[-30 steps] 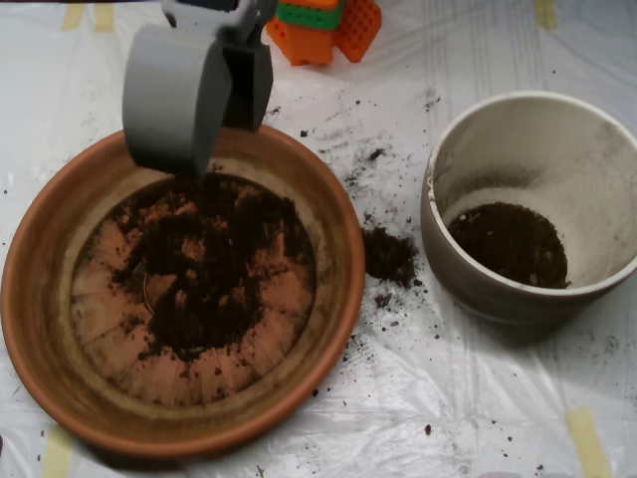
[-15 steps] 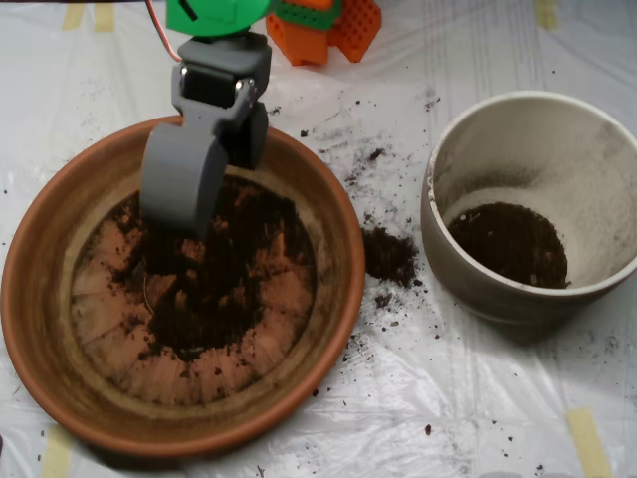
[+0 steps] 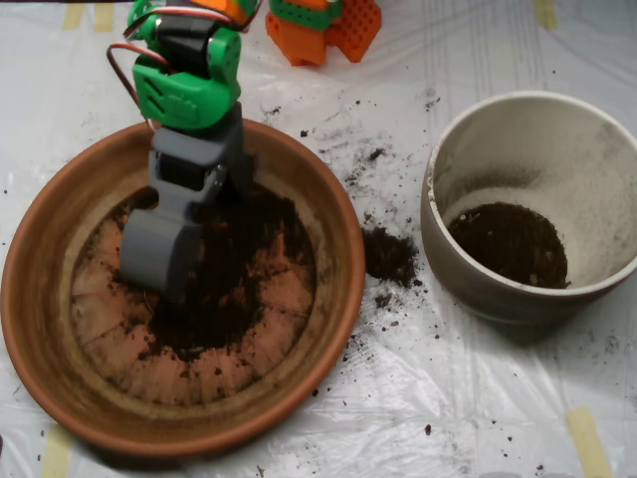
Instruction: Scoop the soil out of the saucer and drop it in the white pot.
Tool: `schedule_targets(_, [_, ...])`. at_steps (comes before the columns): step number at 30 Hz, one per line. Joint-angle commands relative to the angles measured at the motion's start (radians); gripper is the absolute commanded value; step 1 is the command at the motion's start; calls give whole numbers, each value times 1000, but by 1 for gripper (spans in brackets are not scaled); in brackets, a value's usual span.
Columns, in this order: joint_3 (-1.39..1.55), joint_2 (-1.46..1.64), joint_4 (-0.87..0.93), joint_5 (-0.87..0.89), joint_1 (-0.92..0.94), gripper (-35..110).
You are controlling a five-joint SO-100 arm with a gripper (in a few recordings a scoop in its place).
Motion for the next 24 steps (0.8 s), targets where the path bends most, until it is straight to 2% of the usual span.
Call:
schedule_targets(1, [-167,-46,28,-15,11,51])
schedule_targets(6, [-339,-215,100,-37,-12,50])
schedule_targets(16, [-773,-540,370,-86,-66,50])
schedule_targets(24, [-900,-650,476,-141,-71,44])
